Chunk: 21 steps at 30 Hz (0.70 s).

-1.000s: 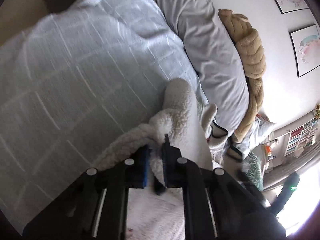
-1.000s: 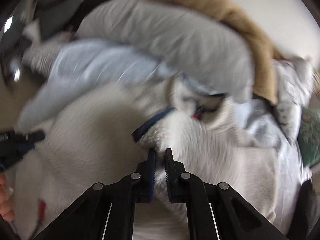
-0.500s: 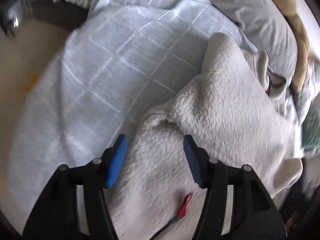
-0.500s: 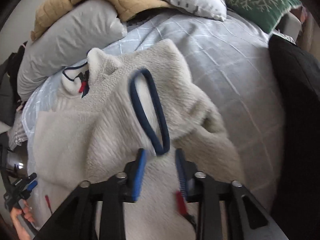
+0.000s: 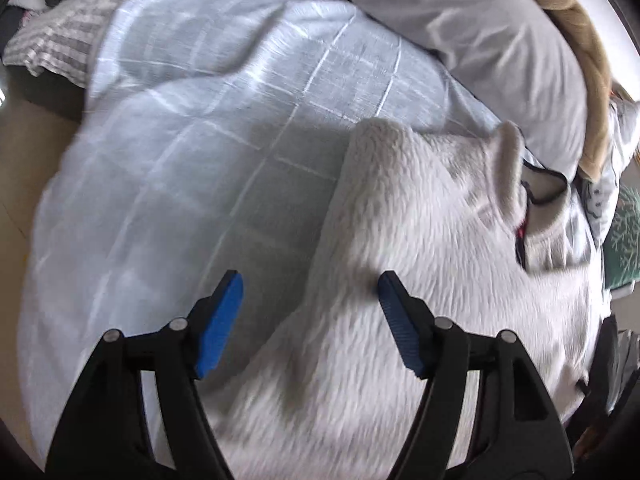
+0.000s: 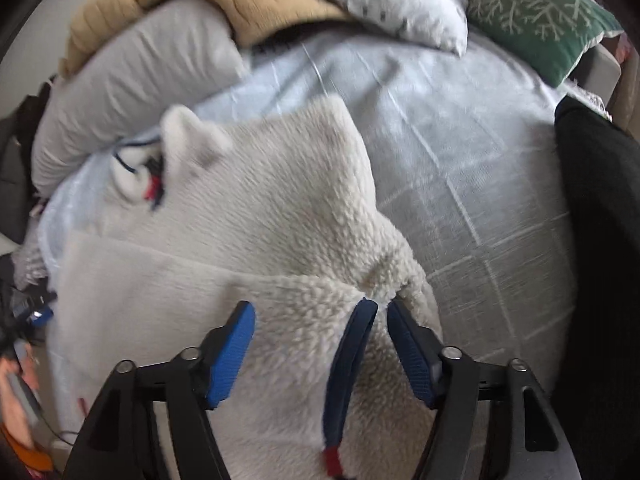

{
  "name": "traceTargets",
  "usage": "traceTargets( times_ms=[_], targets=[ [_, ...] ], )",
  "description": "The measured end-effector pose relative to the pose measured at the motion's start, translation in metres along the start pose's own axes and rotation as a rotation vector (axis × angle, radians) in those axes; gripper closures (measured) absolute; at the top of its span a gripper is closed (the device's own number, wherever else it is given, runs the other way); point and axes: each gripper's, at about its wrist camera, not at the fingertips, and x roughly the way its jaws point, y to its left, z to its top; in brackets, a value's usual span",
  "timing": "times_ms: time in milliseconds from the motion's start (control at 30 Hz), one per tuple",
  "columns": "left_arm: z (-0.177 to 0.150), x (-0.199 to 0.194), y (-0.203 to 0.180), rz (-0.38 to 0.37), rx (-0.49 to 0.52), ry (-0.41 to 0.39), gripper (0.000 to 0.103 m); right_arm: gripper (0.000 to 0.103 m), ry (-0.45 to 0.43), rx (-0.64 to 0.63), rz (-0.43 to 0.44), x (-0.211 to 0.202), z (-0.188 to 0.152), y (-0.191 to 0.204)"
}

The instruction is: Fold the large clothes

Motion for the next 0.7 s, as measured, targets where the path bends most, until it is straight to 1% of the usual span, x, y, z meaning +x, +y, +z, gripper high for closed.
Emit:
traceTargets(
  times_ms=[33, 67, 100, 133, 167, 200, 267, 300, 333, 367, 433, 467, 500, 533, 567, 600, 633, 667, 700],
  targets=[
    [0.003, 0.005, 0.000, -0.014, -0.010, 0.002, 0.033, 0.054, 0.000, 0.001, 0.002, 0.005, -0.003, 0.000],
    [0.008, 0.013, 0.000, -0.052, -0.026, 0.007, 0.047, 0.068, -0.011, -0.005, 0.001, 0.005, -0.006, -0.001],
    [0.008, 0.016, -0.001, -0.097, -0.030, 0.011, 0.065, 0.083, -0.024, -0.027, 0.001, 0.004, -0.008, 0.001],
    [0.009, 0.019, -0.003, -0.139, -0.024, 0.020, 0.085, 0.085, -0.031, -0.071, 0.010, 0.003, -0.010, 0.006],
    [0.007, 0.014, -0.006, -0.140, -0.010, -0.015, 0.087, 0.087, -0.045, -0.091, 0.007, -0.001, -0.013, 0.010],
    [0.004, 0.001, -0.006, -0.156, 0.007, -0.096, 0.087, 0.088, -0.067, -0.115, -0.003, -0.007, -0.013, 0.014],
    [-0.006, -0.023, -0.001, -0.201, 0.002, -0.220, 0.088, 0.089, -0.157, -0.153, 0.000, -0.028, -0.014, 0.023],
    [-0.010, -0.030, 0.001, -0.196, 0.004, -0.276, 0.088, 0.089, -0.206, -0.169, 0.000, -0.039, -0.013, 0.027],
    [-0.012, -0.031, 0.003, -0.177, 0.009, -0.309, 0.087, 0.089, -0.241, -0.178, -0.005, -0.045, -0.009, 0.029],
    [-0.012, -0.026, 0.006, -0.153, 0.015, -0.316, 0.086, 0.089, -0.268, -0.188, -0.008, -0.048, -0.007, 0.033],
    [-0.007, -0.001, 0.010, -0.072, 0.012, -0.252, 0.083, 0.087, -0.280, -0.218, -0.049, -0.036, 0.004, 0.040],
    [-0.006, 0.008, 0.013, -0.009, 0.004, -0.215, 0.080, 0.083, -0.260, -0.227, -0.062, -0.024, 0.010, 0.042],
    [-0.007, 0.008, 0.018, -0.007, -0.010, -0.206, 0.076, 0.077, -0.216, -0.230, -0.084, -0.006, 0.017, 0.042],
    [-0.010, 0.000, 0.022, -0.021, -0.022, -0.226, 0.071, 0.074, -0.170, -0.229, -0.110, 0.010, 0.021, 0.041],
    [-0.015, -0.013, 0.025, -0.024, -0.027, -0.269, 0.070, 0.071, -0.140, -0.224, -0.134, 0.021, 0.023, 0.038],
    [-0.019, -0.030, 0.025, -0.022, -0.006, -0.317, 0.070, 0.065, -0.141, -0.217, -0.140, 0.023, 0.022, 0.035],
    [-0.023, -0.047, 0.022, -0.028, 0.034, -0.348, 0.069, 0.060, -0.160, -0.202, -0.132, 0.018, 0.021, 0.032],
    [-0.026, -0.056, 0.020, -0.034, 0.058, -0.362, 0.069, 0.054, -0.195, -0.180, -0.130, 0.009, 0.019, 0.029],
    [-0.031, -0.069, 0.014, -0.046, 0.104, -0.377, 0.069, 0.053, -0.232, -0.172, -0.137, -0.003, 0.017, 0.028]
  ],
)
